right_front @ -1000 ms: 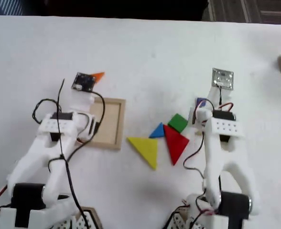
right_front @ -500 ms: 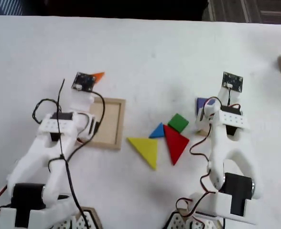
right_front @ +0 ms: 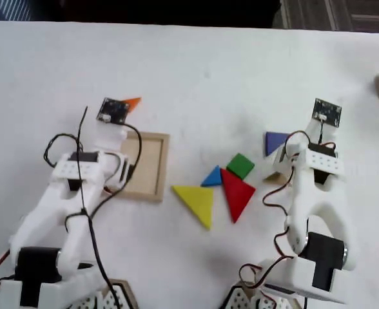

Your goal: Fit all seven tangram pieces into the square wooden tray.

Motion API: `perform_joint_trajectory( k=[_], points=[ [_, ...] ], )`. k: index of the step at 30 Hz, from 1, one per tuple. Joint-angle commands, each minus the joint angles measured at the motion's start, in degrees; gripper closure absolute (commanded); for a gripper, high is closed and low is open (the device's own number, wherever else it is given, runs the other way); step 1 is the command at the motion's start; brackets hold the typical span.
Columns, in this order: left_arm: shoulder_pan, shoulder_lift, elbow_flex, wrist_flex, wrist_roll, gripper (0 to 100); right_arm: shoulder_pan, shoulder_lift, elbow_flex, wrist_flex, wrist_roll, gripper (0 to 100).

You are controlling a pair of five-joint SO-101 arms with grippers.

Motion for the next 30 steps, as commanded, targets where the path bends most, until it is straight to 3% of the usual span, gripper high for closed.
perform_joint_trajectory(
  k=[1,9,16,21,30],
  points=[
    [1.0,-0.2,-0.3,-0.9,-0.4,81,0.6,-0.4,-2.5,-1.0,-0.6,89.2],
    [0.9,-0.2,-0.3,-0.9,-0.4,81,-1.9,-0.4,-6.1,-4.7,-4.2,88.9],
    [0.8,-0.2,-0.3,-0.9,-0.4,81,-10.9,-0.4,-13.0,-4.5,-5.5,89.2],
    [-0.9,-0.4,-0.4,-0.9,-0.4,81,-16.7,0.7,-9.1,-5.0,-5.1,89.3],
    [-1.6,-0.6,-0.4,-0.9,-0.4,82,-16.2,-1.0,-7.1,-1.3,-3.6,97.5]
  ],
)
